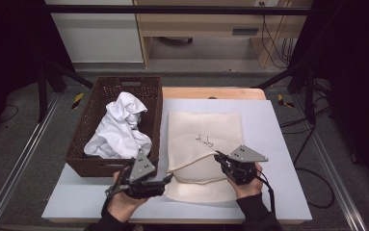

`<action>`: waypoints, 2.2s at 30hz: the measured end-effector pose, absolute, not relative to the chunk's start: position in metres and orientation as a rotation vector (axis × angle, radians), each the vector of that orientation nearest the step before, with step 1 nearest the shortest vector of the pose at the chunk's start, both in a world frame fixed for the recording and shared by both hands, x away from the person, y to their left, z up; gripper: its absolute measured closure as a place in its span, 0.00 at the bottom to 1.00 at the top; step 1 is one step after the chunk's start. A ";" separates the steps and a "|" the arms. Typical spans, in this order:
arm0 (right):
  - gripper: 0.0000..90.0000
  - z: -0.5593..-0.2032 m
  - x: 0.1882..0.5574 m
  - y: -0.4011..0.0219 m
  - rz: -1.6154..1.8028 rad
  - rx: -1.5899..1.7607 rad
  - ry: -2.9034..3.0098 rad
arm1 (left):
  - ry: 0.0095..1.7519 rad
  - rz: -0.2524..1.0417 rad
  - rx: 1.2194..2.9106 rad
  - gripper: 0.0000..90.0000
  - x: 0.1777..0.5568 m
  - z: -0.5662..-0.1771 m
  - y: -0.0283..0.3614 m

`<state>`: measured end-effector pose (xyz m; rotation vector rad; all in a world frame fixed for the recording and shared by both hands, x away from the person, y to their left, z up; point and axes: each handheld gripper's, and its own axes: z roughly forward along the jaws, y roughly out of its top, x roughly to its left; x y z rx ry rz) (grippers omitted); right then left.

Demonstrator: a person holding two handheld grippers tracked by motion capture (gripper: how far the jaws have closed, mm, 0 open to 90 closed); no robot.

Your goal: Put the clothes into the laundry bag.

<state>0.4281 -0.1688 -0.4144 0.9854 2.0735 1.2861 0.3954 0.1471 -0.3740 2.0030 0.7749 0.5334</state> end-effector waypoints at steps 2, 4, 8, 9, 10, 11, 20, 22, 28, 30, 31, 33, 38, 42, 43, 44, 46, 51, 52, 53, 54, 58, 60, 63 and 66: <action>0.96 -0.414 0.428 -0.169 1.285 0.985 2.075 | 0.806 0.563 1.989 0.33 0.407 -0.355 0.167; 0.96 -0.414 0.428 -0.169 1.285 0.984 2.075 | 0.814 0.579 1.983 0.33 0.410 -0.349 0.174; 0.96 -0.415 0.428 -0.168 1.279 0.983 2.079 | 0.871 0.603 1.952 0.32 0.431 -0.337 0.199; 0.96 -0.415 0.429 -0.168 1.280 0.986 2.079 | 0.893 0.616 1.952 0.32 0.443 -0.334 0.208; 0.96 -0.415 0.429 -0.168 1.280 0.986 2.079 | 0.893 0.616 1.952 0.32 0.443 -0.334 0.208; 0.96 -0.416 0.429 -0.168 1.280 0.989 2.079 | 0.897 0.628 1.951 0.32 0.449 -0.333 0.212; 0.96 -0.417 0.430 -0.167 1.264 0.991 2.091 | 0.972 0.741 2.013 0.27 0.510 -0.338 0.234; 0.96 -0.417 0.430 -0.167 1.261 0.991 2.095 | 1.005 0.725 2.014 0.28 0.525 -0.344 0.241; 0.96 -0.419 0.431 -0.168 1.255 0.995 2.102 | 1.167 0.706 2.048 0.27 0.562 -0.371 0.262; 0.96 -0.419 0.431 -0.168 1.251 0.997 2.104 | 1.210 0.691 2.065 0.25 0.570 -0.382 0.267; 0.96 -0.419 0.431 -0.168 1.249 0.999 2.107 | 1.235 0.680 2.076 0.25 0.574 -0.387 0.269; 0.96 -0.420 0.432 -0.169 1.246 0.999 2.110 | 1.309 0.604 2.107 0.19 0.582 -0.398 0.271; 0.96 -0.421 0.432 -0.169 1.240 0.999 2.120 | 1.338 0.556 2.152 0.09 0.589 -0.409 0.272; 0.95 -0.422 0.433 -0.168 1.237 0.999 2.132 | 1.369 0.494 2.164 0.07 0.596 -0.419 0.272; 0.95 -0.423 0.434 -0.168 1.235 0.999 2.135 | 1.367 0.481 2.176 0.07 0.597 -0.421 0.271; 0.95 -0.423 0.434 -0.168 1.235 0.999 2.135 | 1.367 0.481 2.176 0.07 0.597 -0.421 0.271; 0.95 -0.423 0.434 -0.169 1.235 0.999 2.138 | 1.361 0.485 2.205 0.07 0.598 -0.423 0.269; 0.94 -0.424 0.435 -0.168 1.230 0.997 2.146 | 1.309 0.399 2.347 0.09 0.599 -0.434 0.259; 0.94 -0.424 0.435 -0.168 1.230 0.997 2.146 | 1.309 0.399 2.347 0.09 0.599 -0.434 0.259; 0.94 -0.424 0.435 -0.169 1.229 0.999 2.147 | 1.295 0.399 2.368 0.09 0.599 -0.436 0.257; 0.94 -0.425 0.436 -0.169 1.227 1.003 2.150 | 1.295 0.395 2.379 0.09 0.598 -0.437 0.256; 0.94 -0.425 0.436 -0.169 1.226 1.005 2.151 | 1.317 0.382 2.396 0.11 0.598 -0.438 0.252; 0.95 -0.425 0.436 -0.169 1.226 1.005 2.152 | 1.331 0.347 2.421 0.14 0.597 -0.438 0.249; 0.95 -0.425 0.436 -0.169 1.226 1.005 2.153 | 1.356 0.285 2.467 0.28 0.597 -0.435 0.247; 0.95 -0.425 0.437 -0.170 1.226 1.003 2.152 | 1.359 0.279 2.489 0.36 0.596 -0.434 0.245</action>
